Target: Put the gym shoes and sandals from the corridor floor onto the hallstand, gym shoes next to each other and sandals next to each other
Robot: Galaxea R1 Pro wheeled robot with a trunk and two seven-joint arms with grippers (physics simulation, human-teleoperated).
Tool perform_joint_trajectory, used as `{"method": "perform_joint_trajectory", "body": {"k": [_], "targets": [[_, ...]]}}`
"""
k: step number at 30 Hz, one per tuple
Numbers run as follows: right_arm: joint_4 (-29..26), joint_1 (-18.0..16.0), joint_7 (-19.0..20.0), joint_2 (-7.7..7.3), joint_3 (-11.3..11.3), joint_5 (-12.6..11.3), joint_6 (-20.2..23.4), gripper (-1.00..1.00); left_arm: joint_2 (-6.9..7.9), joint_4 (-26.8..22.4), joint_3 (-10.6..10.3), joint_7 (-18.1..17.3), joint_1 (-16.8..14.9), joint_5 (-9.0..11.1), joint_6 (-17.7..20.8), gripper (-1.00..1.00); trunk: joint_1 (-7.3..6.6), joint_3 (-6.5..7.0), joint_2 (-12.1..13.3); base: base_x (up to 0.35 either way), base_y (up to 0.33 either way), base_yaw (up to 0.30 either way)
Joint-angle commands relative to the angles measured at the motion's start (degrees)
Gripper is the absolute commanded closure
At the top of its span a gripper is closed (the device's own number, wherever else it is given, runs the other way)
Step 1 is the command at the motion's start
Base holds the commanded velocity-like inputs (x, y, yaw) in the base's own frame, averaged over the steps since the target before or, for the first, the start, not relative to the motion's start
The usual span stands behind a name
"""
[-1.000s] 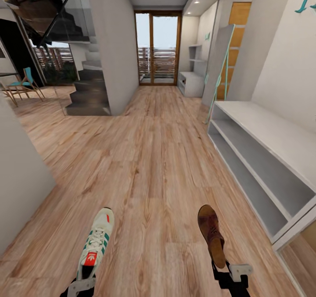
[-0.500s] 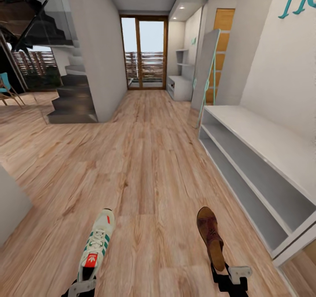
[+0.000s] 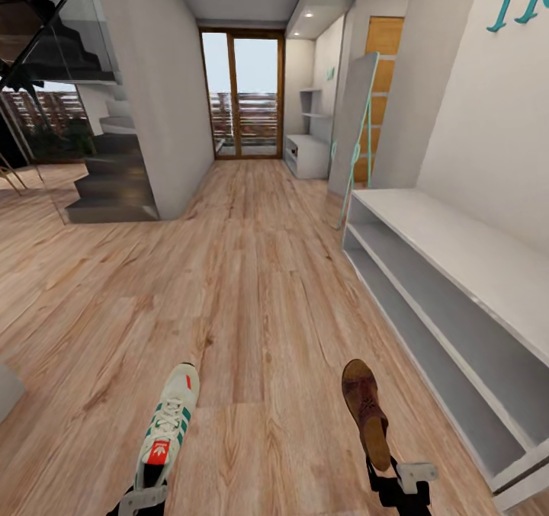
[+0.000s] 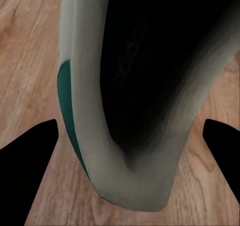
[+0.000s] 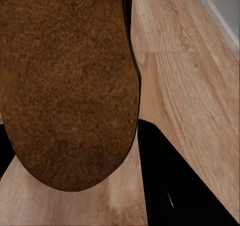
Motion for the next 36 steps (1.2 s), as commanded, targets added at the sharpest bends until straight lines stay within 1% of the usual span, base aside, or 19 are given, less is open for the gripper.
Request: {"method": "perform_joint_trajectory", "body": {"k": [1, 13, 28, 32, 36], "targets": [[0.0, 0.0, 0.6, 0.05, -0.5, -0.1, -0.1, 1.0, -0.08, 0.0, 0.5, -0.5, -0.1, -0.3, -0.2, 1.0, 0.02, -0.05, 0.0, 0.334, 0.0, -0.001], [0.0, 0.0, 0.3, -0.18, -0.6, -0.2, -0.2, 1.0, -0.08, 0.0, 0.5, -0.5, -0.1, -0.3, -0.2, 1.0, 0.02, -0.05, 0.0, 0.334, 0.0, 0.0], [0.0, 0.0, 0.3, 0.13, -0.5, -0.2, -0.1, 1.0, -0.07, 0.0, 0.5, -0.5, -0.1, -0.3, -0.2, 1.0, 0.02, -0.05, 0.0, 0.334, 0.0, 0.002], [0.0, 0.0, 0.3, 0.13, -0.5, -0.2, -0.1, 1.0, -0.07, 0.0, 0.5, -0.5, -0.1, -0.3, -0.2, 1.0, 0.02, -0.04, 0.0, 0.334, 0.0, 0.098], [0.0, 0.0, 0.3, 0.13, -0.5, -0.2, -0.2, 1.0, -0.06, 0.0, 0.5, -0.5, -0.1, -0.3, -0.2, 1.0, 0.02, 0.09, 0.0, 0.334, 0.0, 0.215]]}}
